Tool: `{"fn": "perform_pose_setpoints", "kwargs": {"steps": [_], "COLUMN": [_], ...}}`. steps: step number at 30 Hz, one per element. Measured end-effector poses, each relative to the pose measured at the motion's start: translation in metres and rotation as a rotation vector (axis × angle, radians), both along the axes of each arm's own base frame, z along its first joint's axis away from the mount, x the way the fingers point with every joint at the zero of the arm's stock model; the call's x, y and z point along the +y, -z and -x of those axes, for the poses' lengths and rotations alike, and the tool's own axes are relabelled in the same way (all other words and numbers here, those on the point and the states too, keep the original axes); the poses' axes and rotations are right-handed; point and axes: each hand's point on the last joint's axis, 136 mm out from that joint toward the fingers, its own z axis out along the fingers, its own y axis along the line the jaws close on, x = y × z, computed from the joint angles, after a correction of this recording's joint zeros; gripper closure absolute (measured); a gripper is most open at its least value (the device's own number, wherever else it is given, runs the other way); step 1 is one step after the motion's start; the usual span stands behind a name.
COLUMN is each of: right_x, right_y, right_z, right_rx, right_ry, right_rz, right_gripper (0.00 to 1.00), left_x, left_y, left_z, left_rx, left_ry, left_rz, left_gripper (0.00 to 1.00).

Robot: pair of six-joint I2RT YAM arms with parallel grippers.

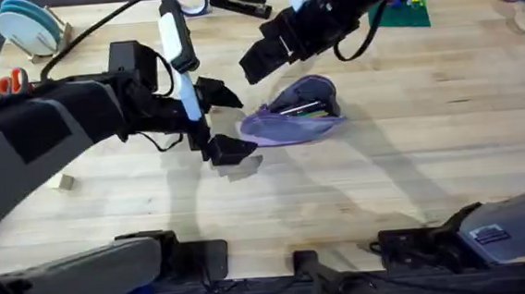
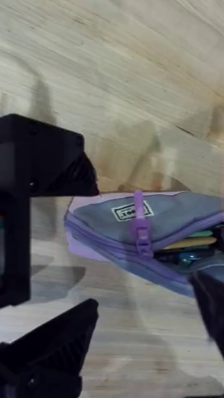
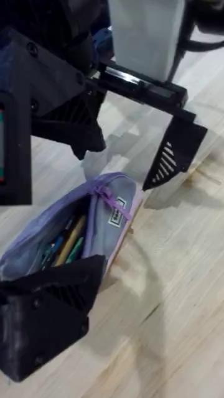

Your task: Unzip the bag, pick up the pens from the table one at a time and place them inside, then zip the bag closed.

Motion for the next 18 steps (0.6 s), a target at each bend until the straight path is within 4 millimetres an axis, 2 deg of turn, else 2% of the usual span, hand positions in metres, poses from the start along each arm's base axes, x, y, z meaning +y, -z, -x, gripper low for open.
{"fn": "perform_pose_setpoints", "kwargs": {"steps": [6, 12, 18], "right_x": [0.007, 0.012, 0.020], "right_y": [0.016, 0.025, 0.043], "right_z": [-0.003, 0.000, 0.004], "right_rx": [0.025, 0.044, 0.081], "right_ry": [-0.011, -0.025, -0.046], "right_rz": [0.016, 0.028, 0.053], "right_gripper": [0.005, 0.005, 0.005], "left_x": [0.000, 0.000, 0.000], "left_y": [0.000, 0.000, 0.000], "left_z": [0.000, 0.000, 0.000], "left_rx": [0.000, 0.000, 0.000], "left_ry": [0.000, 0.000, 0.000], "left_rz": [0.000, 0.000, 0.000], "left_gripper": [0.007, 0.007, 0.007]}}
